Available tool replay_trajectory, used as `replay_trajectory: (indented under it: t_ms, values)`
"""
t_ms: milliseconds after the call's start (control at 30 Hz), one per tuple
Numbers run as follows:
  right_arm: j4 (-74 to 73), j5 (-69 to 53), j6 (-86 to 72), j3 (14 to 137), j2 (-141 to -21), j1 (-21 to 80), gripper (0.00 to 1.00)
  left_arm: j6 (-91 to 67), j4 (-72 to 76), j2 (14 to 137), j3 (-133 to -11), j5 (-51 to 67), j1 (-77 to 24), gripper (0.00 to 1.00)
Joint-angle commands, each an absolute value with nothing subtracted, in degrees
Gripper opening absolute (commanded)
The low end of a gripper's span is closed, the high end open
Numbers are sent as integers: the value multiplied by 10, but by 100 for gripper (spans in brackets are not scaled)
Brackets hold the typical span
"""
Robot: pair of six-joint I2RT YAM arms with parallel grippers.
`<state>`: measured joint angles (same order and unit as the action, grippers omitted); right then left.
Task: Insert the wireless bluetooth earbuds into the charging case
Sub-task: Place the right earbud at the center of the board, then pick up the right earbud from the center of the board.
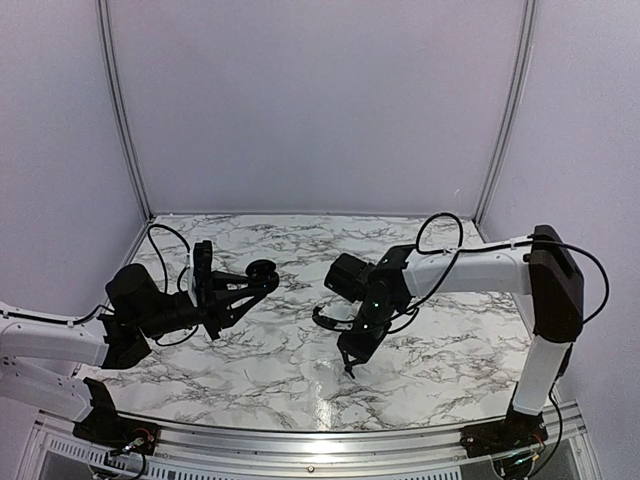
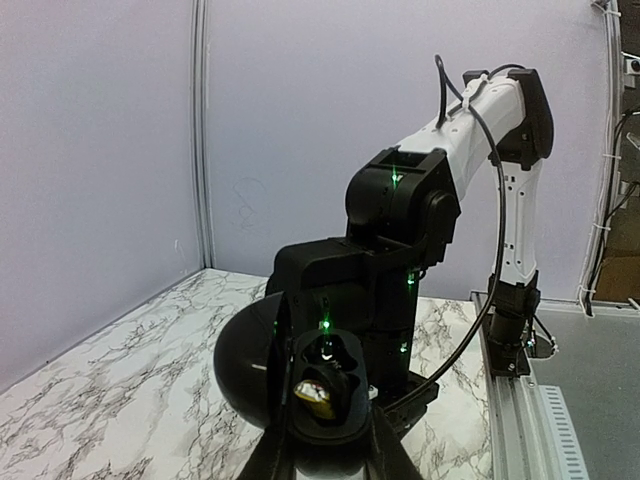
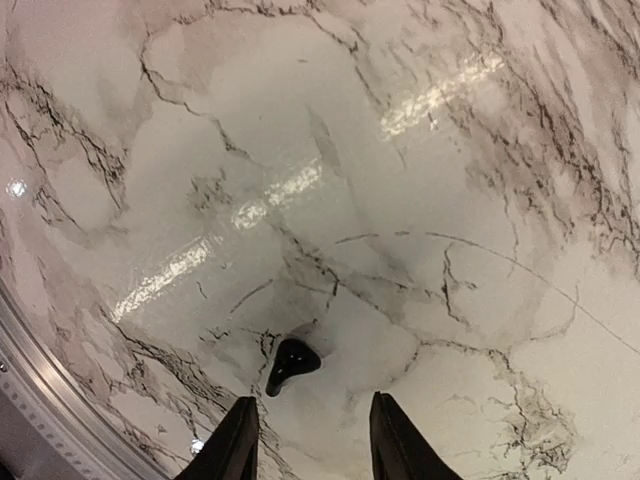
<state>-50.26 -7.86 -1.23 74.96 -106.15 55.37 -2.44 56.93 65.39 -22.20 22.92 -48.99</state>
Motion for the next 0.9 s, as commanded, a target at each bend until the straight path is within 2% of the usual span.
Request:
replay_trajectory:
  t_ms: [0,633,867]
  values:
    - [-538,-70,-14,801,-1092,558,39,-27,576,634,-214,222,-486,0]
    - [-549,-93,-10,832,-1159,559,27,-24,573,618,-200,218,-486,0]
    - [-568,-85,-9,837,-1154,562,30,-20,573,622,-202,221,-485,0]
